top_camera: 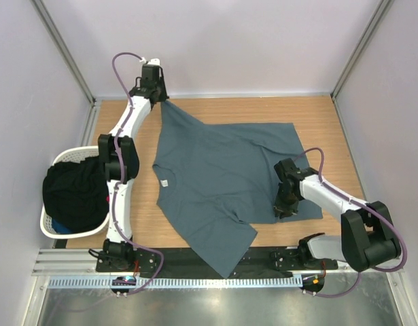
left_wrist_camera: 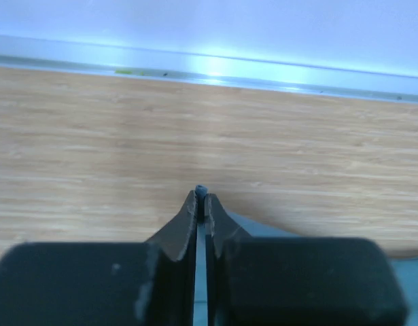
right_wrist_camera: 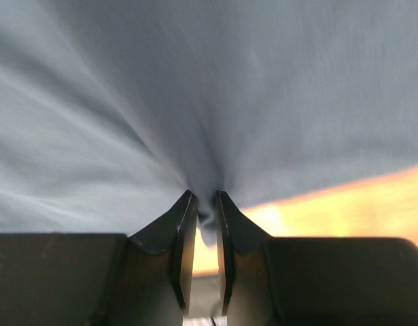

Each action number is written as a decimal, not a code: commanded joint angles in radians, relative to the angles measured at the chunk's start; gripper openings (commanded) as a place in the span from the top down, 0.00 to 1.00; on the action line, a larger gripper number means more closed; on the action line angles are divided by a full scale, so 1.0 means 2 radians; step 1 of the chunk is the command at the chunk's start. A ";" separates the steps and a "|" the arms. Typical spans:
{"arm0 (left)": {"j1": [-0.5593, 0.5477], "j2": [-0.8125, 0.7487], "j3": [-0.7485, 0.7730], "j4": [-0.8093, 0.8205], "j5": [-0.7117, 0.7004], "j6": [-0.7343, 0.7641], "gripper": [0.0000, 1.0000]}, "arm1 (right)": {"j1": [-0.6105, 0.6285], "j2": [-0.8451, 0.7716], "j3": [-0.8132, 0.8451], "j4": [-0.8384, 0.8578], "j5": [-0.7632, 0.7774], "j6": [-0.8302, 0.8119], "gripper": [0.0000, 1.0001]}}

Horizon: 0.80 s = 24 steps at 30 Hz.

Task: Fold and stack the t-shirts
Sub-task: Flatten the tshirt out

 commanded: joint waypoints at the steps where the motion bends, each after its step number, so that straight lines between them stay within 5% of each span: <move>1: 0.004 0.037 0.081 -0.022 0.019 -0.015 0.94 | 0.003 -0.022 0.032 -0.102 -0.001 0.011 0.76; 5: -0.002 0.031 0.114 -0.097 0.023 -0.035 0.01 | 0.000 -0.013 0.145 -0.135 0.027 -0.006 0.41; 8: -0.008 -0.044 0.040 -0.131 0.032 -0.053 0.00 | -0.016 0.062 0.232 -0.138 0.040 -0.021 0.22; 12: -0.034 -0.156 -0.091 -0.169 0.005 -0.077 0.00 | -0.049 0.167 0.391 -0.145 0.056 -0.036 0.21; 16: -0.050 -0.249 -0.222 -0.195 0.057 -0.160 0.00 | -0.082 0.223 0.443 -0.077 0.075 -0.045 0.22; 24: -0.131 -0.344 -0.445 -0.166 0.114 -0.206 0.03 | -0.132 0.356 0.528 0.081 0.077 -0.096 0.26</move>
